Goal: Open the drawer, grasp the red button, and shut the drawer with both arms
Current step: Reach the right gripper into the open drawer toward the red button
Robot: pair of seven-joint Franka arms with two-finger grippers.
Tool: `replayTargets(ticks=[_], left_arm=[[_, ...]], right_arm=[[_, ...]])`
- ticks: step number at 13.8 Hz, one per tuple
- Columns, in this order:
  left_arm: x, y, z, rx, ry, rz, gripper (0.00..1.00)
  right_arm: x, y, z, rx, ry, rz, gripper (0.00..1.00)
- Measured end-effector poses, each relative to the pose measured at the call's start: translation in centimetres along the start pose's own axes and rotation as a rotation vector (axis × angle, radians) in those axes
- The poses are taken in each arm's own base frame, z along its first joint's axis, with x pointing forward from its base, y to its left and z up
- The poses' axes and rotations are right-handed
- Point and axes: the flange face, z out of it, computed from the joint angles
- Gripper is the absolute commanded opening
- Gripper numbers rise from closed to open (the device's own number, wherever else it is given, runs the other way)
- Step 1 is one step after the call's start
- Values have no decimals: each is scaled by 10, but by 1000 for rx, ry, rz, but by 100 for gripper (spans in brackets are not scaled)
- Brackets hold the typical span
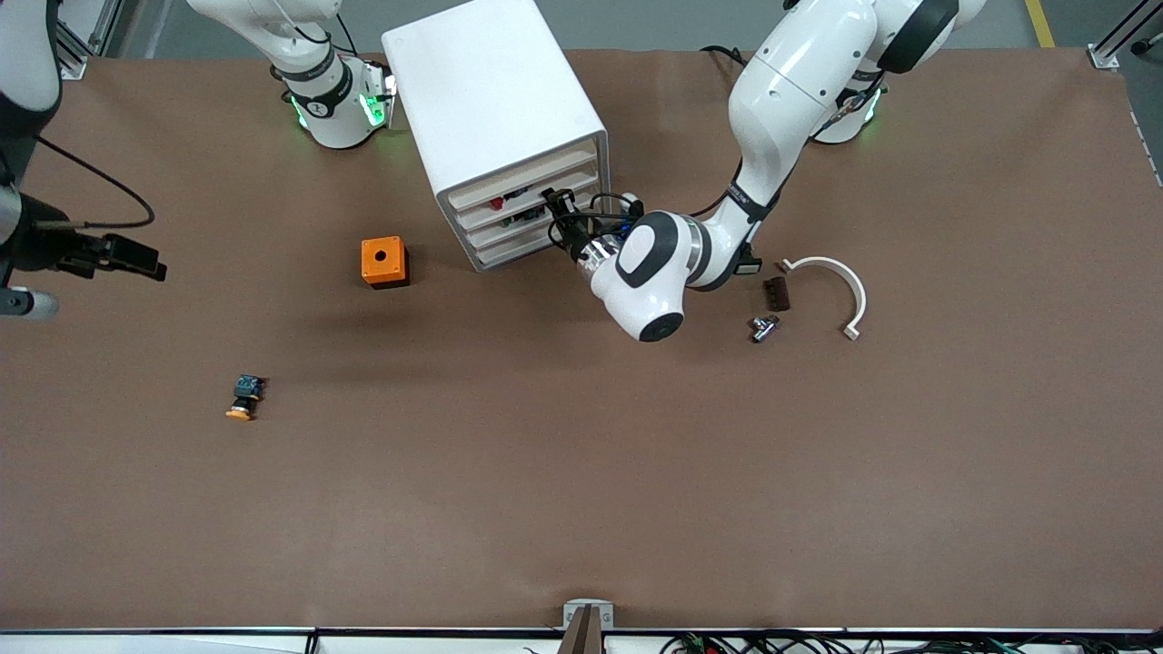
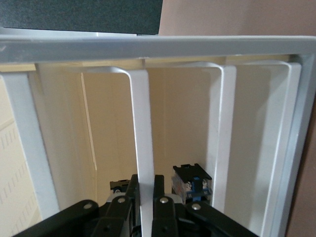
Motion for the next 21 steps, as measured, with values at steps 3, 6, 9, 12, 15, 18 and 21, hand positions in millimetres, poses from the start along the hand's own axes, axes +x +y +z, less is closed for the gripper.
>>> replayTargets(ticks=[3,6,9,12,15,18,21], left_arm=[[1,7,-46,-32,-62,5,0],[7,16,-108,-93,-139,21,0],[13,22,-138,-126,-178,67,0],[15,24,-150,-135,-195,90,40],[16,23,-169,-152,-225,118,88],[22,22,-197,-167,-265,125,100],[35,23,-241,-211,-308,130,100]], right_arm=[[15,19,17,8,-27,52,100],[14,-25,8,14,-18,262,100],[1,-110,1,19,-16,435,100],[-19,-182,0,19,-24,565,100],[-44,-267,8,30,6,651,100],[-86,-366,33,77,57,750,100],[-116,-432,72,78,62,781,100]])
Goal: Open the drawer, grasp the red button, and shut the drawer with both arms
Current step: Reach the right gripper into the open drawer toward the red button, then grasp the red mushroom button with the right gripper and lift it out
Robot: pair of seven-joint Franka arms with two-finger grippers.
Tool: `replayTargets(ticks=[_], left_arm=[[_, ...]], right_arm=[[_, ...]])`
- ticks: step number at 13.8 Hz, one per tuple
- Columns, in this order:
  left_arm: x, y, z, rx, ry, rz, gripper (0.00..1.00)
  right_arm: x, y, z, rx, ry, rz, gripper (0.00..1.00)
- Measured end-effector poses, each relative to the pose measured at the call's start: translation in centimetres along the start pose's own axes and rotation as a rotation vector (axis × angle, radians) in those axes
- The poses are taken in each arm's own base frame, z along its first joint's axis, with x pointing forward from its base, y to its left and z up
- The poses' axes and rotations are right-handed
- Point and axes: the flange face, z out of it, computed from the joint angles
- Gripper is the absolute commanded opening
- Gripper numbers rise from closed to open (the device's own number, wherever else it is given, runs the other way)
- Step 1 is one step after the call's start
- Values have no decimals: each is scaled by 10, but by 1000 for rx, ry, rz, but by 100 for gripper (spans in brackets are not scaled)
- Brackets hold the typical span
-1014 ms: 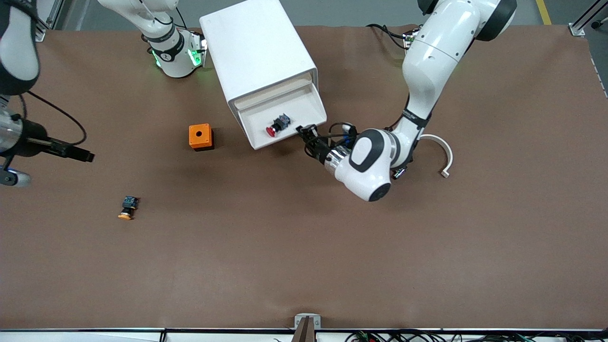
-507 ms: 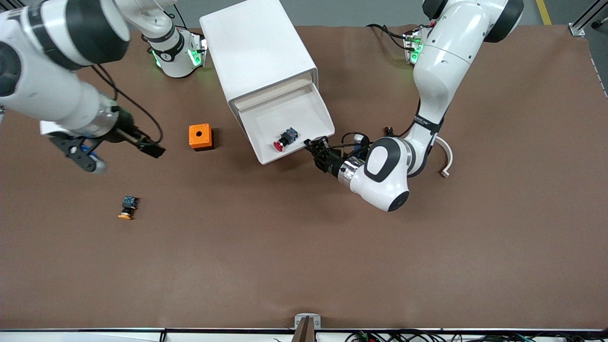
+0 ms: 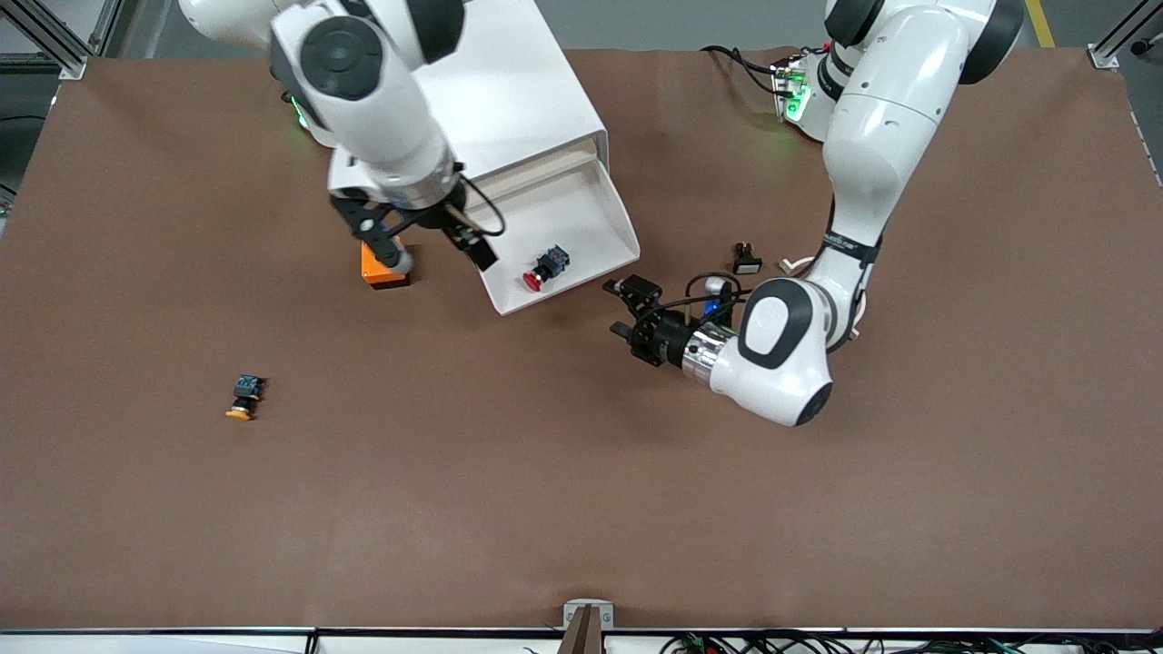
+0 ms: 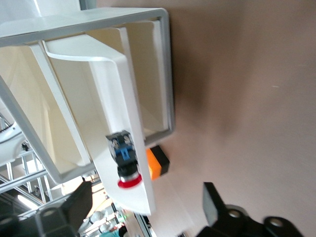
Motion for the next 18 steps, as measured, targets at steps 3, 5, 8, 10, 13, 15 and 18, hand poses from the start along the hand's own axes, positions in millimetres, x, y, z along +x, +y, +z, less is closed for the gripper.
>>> replayTargets(ticks=[3,5,8,10,13,15,18], left_arm=[[9,11,-45,-127,74,48,100],[14,14,-56,-211,168,90,100],[10,1,-69,-297,279,243,100],[4,-19,-82,-347,339,350,100],[-5,-51,-100,-395,370,453,100],[-9,-65,-107,-417,389,500,100],[-14,-74,-106,-424,452,659,100]], right_arm=[[-22,-16,45,-27,2,-14,100],[-31,-24,72,-42,4,-28,100],[-52,-32,104,-55,9,-60,100],[-61,-33,117,-60,11,-64,100],[-76,-30,134,-64,26,-67,100],[-82,-26,144,-76,44,-81,100],[-80,-26,150,-77,49,-82,100]])
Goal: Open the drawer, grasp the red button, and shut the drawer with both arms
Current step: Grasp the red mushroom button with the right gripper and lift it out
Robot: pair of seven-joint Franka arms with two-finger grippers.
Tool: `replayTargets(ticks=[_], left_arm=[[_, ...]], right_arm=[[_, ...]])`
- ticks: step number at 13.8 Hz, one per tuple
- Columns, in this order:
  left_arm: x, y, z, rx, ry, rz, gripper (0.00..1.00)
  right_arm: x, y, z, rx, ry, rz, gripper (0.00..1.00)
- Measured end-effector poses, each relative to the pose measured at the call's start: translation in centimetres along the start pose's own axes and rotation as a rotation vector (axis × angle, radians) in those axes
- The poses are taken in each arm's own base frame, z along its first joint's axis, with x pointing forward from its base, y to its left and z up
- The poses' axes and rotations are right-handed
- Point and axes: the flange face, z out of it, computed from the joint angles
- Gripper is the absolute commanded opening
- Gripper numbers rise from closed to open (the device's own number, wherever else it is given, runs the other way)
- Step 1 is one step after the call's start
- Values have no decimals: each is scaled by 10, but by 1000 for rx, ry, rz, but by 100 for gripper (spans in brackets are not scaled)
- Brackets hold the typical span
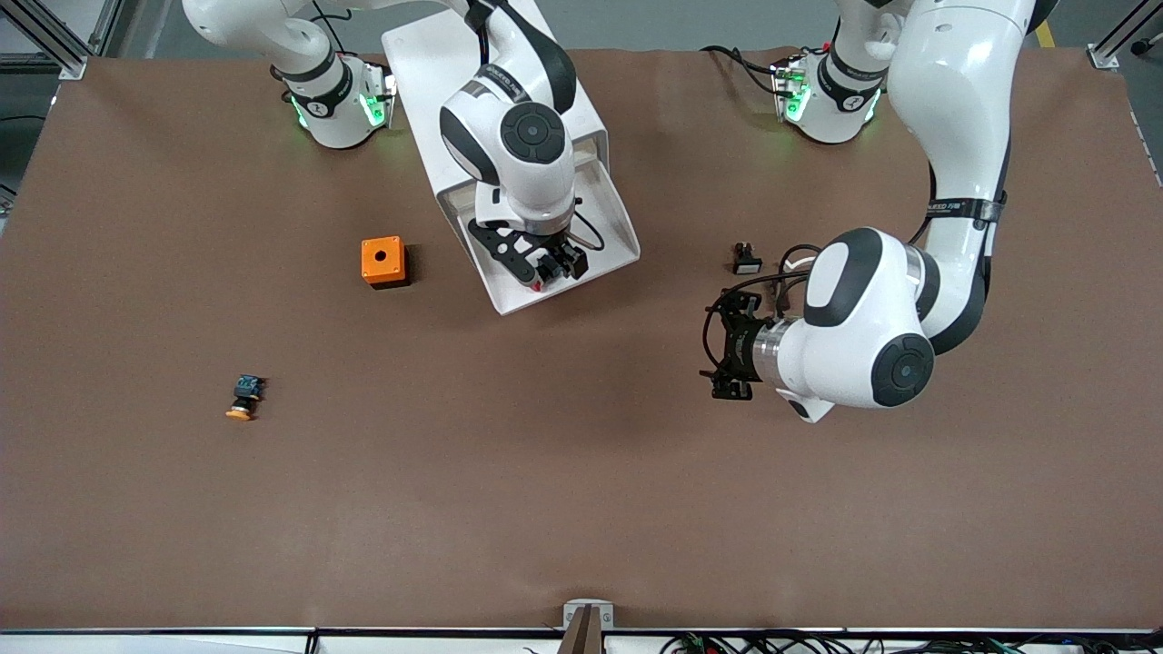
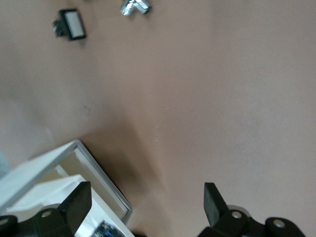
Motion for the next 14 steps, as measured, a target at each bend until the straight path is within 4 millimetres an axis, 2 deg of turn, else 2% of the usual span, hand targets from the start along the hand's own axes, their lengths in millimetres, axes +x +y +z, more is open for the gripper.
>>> replayTargets(ticks=[1,2,3,5,6,7,8,14], left_arm=[[-5,-1,3,-8,29,60,100],[-13,-2,9,-14,66,114,100],[-24,-4,14,-23,95,170,100],[-43,-7,23,-36,131,329,100],[-49,-8,26,-40,144,408,100],[-54,-8,30,-46,156,465,100],[-60,-8,33,-55,166,504,100],[-114,-12,80,-124,207,633,100]], right_arm=[[1,0,2,-1,1,1,98],[1,-1,3,-3,2,1,88],[1,-1,4,-4,3,0,83],[2,-1,5,-5,7,-1,52],[2,-1,6,-6,8,-1,28],[2,-1,6,-7,8,-1,8],[2,-1,7,-8,9,-1,0],[10,-2,2,-2,13,9,0]])
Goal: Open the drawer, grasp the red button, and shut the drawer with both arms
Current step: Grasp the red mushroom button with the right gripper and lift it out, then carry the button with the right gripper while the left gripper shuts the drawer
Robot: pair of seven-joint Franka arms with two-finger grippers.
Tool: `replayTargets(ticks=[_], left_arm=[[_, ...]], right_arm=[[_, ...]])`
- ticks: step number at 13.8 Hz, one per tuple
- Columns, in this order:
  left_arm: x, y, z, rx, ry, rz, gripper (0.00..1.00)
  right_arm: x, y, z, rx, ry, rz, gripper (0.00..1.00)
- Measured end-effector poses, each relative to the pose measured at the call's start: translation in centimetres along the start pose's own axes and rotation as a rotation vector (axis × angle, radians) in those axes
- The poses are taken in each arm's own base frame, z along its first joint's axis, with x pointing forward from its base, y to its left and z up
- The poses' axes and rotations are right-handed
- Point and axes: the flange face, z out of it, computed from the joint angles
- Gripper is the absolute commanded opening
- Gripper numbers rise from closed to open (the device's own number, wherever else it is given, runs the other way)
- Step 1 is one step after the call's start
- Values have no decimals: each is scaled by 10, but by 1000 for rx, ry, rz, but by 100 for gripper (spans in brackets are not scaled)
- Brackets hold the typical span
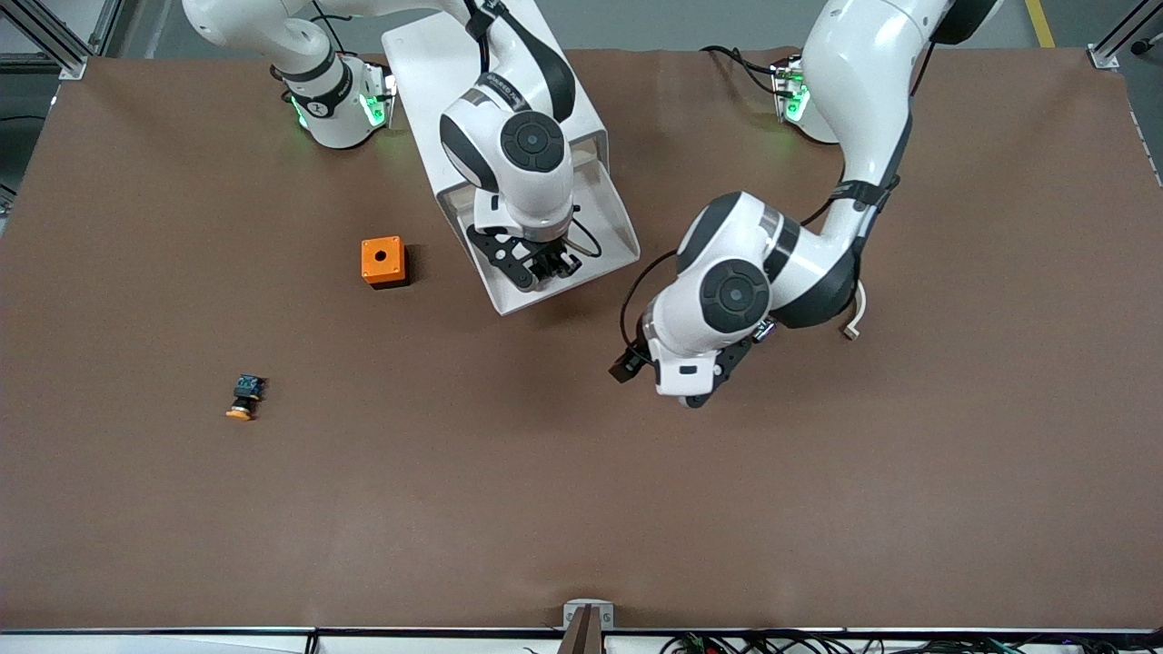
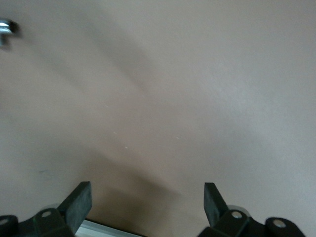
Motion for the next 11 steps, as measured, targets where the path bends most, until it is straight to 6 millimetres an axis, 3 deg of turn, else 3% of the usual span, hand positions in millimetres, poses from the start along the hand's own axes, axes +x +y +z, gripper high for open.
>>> replayTargets(ticks=[2,4,6,8,11], left_arm=[[-20,5,17,0,6,32,100],[-43,8,35,14,13,67,100],[-57,9,48,29,14,89,100],[-70,9,61,47,12,107,100],[-101,7,82,76,9,148,100]], right_arm=[[21,0,-17,-15,2,-13,0],[62,6,-48,-23,-5,-66,0],[124,24,-81,-6,-13,-144,0],[195,48,-101,14,-17,-228,0],[290,89,-96,18,-31,-369,0]])
